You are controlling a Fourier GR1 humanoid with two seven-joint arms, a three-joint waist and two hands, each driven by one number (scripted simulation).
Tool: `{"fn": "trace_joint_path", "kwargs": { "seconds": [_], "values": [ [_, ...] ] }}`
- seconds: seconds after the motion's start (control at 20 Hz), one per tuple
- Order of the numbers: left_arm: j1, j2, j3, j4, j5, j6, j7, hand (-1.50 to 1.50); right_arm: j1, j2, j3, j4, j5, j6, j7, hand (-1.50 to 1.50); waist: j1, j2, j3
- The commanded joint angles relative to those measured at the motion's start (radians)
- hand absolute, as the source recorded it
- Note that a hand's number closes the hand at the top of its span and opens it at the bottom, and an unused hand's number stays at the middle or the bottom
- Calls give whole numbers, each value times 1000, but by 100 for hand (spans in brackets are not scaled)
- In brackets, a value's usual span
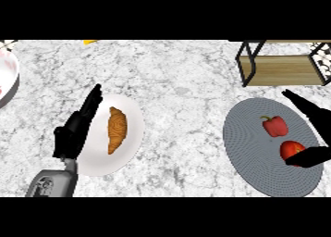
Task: Pick the bell pepper from the placemat and place it in the tiered shelf
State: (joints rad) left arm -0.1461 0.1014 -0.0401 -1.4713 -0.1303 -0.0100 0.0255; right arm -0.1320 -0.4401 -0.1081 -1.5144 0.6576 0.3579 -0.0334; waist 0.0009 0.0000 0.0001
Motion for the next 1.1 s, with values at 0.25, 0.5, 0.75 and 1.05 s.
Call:
{"fn": "trace_joint_path", "kwargs": {
  "seconds": [0.25,0.5,0.75,1.05],
  "values": [
    [-45,14,46,30,17,-40,5,0,-5,76,16,66,92,-70,-9,-150,-2,0,0],
    [-29,-5,41,10,0,-30,22,0,-62,62,-4,138,105,-37,-32,-150,0,0,0],
    [-13,-59,-7,-11,-43,17,11,0,-51,54,-12,189,115,-53,-105,-150,-1,0,0],
    [-46,-44,20,-5,-25,-10,48,0,-106,59,-6,232,135,-29,-90,-150,0,0,0]
  ]
}}
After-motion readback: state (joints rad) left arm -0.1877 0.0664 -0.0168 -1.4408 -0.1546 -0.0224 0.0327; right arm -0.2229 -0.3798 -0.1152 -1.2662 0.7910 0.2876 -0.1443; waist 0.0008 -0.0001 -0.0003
